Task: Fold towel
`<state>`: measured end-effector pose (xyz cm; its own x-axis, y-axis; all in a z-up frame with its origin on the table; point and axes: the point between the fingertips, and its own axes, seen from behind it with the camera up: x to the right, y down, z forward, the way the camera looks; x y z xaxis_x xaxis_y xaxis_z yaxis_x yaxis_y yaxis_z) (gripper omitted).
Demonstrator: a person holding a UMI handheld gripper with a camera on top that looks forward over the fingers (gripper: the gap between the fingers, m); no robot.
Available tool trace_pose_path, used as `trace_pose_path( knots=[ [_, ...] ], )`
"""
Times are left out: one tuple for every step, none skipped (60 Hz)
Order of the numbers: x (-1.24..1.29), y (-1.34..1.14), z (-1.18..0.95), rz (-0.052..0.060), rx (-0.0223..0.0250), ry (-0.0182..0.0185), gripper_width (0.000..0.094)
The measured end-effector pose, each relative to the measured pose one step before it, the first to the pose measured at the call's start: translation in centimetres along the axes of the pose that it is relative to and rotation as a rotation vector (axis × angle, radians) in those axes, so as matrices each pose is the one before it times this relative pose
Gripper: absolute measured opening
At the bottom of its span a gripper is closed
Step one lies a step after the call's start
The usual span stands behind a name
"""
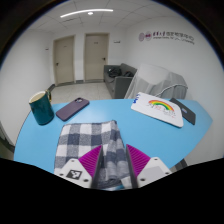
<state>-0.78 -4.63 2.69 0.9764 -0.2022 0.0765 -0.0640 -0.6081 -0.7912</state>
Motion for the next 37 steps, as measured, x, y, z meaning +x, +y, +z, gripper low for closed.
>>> trace_pose_path(
  knots=[
    [0.019,-0.019,-0.252,0.0,0.00117,0.0022,0.0589],
    [-0.118,-0.072,-0.332,0.0025,-0.00104,0.00062,0.054],
    [-0.105,-0.047,-0.248,0.0045,0.00001,-0.0013,0.0724],
    [-0.117,-0.044,-0.332,0.0054,0.00066,-0.00201,0.0716],
    [-0.086,-0.063,-0.395,0.0052,0.00196,-0.00116,0.0757],
    [-0.195,-0.104,-0.4,0.0038,0.00438,-0.00472,0.0787],
    [-0.199,-0.108,-0.462,0.0026,0.00516,-0.00446,0.0803],
    [-0.171,-0.112,-0.482,0.0021,0.00512,-0.00324,0.08],
    [-0.175,-0.076,-0.516,0.0011,0.0043,-0.00234,0.0799],
    [-0.334,0.013,-0.775,-0.0013,0.00328,-0.00028,0.0799],
    [-0.235,-0.052,-0.625,-0.0009,0.00473,-0.00141,0.0797],
    [-0.201,-0.04,-0.63,-0.0016,0.0058,-0.00096,0.0798],
    [-0.253,-0.069,-0.681,-0.0022,0.00587,-0.00085,0.0799],
    [-0.243,-0.046,-0.685,-0.0033,0.00624,-0.00052,0.0799],
    [-0.325,-0.038,-0.741,-0.0039,0.0062,-0.00171,0.0799],
    [-0.319,-0.047,-0.727,-0.0037,0.00427,-0.00094,0.08],
    [-0.343,0.013,-0.788,-0.0028,0.00467,-0.00213,0.0796],
    [-0.371,0.01,-0.798,-0.0018,0.0041,-0.00227,0.0796],
    [-0.433,0.031,-0.829,-0.0001,0.00324,-0.00337,0.0799],
    [-0.455,0.057,-0.877,0.0009,0.00269,-0.00467,0.0796],
    [-0.48,0.111,-0.843,0.0018,0.00316,-0.00629,0.0795],
    [-0.563,0.125,-0.852,0.0032,0.0026,-0.00802,0.0799],
    [-0.578,0.168,-0.989,0.0044,0.00339,-0.00834,0.0794],
    [-0.594,0.169,-0.885,0.0057,0.00112,-0.00848,0.0795],
    [-0.573,0.226,-0.831,0.0071,0.00044,-0.00849,0.0795],
    [-0.586,0.26,-0.824,0.008,-0.00035,-0.00875,0.079],
    [-0.542,0.279,-0.825,0.0078,-0.00134,-0.00937,0.0789],
    [-0.526,0.34,-0.847,0.0075,-0.0018,-0.00938,0.0793],
    [-0.445,0.315,-0.729,0.0072,-0.00265,-0.00852,0.079],
    [-0.46,0.369,-0.755,0.0064,-0.0039,-0.00846,0.079],
    [-0.462,0.399,-0.764,0.0059,-0.00416,-0.00776,0.0792],
    [-0.387,0.382,-0.708,0.0055,-0.00419,-0.00597,0.079],
    [-0.303,0.384,-0.652,0.0054,-0.00406,-0.00478,0.079],
    [-0.296,0.384,-0.669,0.0057,-0.00327,-0.00425,0.0792],
    [-0.245,0.362,-0.645,0.0058,-0.00216,-0.00398,0.0789],
    [-0.209,0.382,-0.596,0.0052,-0.00222,-0.00381,0.0789],
    [-0.172,0.319,-0.589,0.0049,-0.00274,-0.00396,0.0792]
  ],
)
